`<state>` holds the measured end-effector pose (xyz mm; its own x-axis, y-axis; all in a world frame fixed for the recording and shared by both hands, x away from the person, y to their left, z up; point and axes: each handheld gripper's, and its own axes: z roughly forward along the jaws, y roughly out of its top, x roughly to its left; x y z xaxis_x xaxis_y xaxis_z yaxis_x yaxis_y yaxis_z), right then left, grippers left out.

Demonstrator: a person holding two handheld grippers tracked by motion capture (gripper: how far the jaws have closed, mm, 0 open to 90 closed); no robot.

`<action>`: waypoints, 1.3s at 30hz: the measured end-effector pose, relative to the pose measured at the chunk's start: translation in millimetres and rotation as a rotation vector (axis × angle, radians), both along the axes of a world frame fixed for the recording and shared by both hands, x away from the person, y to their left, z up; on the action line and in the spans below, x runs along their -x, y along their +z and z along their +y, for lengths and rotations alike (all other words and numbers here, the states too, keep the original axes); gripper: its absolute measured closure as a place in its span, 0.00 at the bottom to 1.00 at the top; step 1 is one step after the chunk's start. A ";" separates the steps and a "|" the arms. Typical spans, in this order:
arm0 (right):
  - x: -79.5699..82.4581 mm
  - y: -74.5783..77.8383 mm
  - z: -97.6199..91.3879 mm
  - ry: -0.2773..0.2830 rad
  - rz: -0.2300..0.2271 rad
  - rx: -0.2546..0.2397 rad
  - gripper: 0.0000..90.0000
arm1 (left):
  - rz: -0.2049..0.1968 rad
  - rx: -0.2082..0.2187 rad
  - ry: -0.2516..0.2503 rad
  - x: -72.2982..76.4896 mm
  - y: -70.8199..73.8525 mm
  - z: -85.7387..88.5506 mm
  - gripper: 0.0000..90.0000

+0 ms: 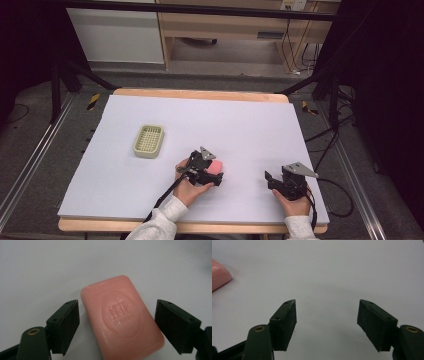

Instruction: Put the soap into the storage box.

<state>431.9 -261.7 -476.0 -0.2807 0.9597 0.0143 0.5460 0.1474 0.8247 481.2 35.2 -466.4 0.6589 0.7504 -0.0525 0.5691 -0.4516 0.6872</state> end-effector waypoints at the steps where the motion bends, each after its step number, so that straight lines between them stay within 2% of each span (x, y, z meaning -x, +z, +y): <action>1: 0.0 -0.1 0.0 0.000 0.001 -0.001 0.36 | 0.004 0.007 -0.001 0.4 -0.6 -0.1 0.23; 5: -0.1 -0.1 0.0 0.003 0.003 -0.002 0.37 | 0.015 0.005 -0.001 1.3 0.3 0.5 0.29; 9: 0.0 -0.1 -0.5 0.004 0.002 -0.001 0.37 | 0.021 0.007 0.000 2.4 3.3 5.6 0.38; 13: 0.4 0.6 -0.7 -0.001 0.001 -0.005 0.38 | 0.033 0.012 -0.012 1.5 3.9 11.1 0.41; 18: 0.0 -0.1 -0.9 0.004 0.000 0.003 0.38 | 0.025 0.002 -0.029 1.6 4.4 10.4 0.40; 24: 0.6 0.7 -1.5 0.000 0.007 -0.011 0.38 | 0.019 0.001 -0.035 -4.3 11.6 12.1 0.32; 29: 0.4 0.3 -0.9 0.003 0.012 -0.008 0.38 | 0.033 -0.026 -0.060 -8.9 14.9 6.4 0.29; 33: -0.2 -0.4 -1.2 0.006 0.012 -0.005 0.39 | 0.052 -0.072 -0.076 -14.8 12.8 1.5 0.29; 39: 0.0 0.0 -1.5 0.007 0.009 -0.007 0.39 | 0.075 -0.090 -0.092 -17.7 7.5 -1.4 0.32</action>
<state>431.9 -263.2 -476.0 -0.2876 0.9575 0.0236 0.5527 0.1457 0.8205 499.0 33.8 -458.8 0.7220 0.6908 -0.0393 0.5706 -0.5624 0.5985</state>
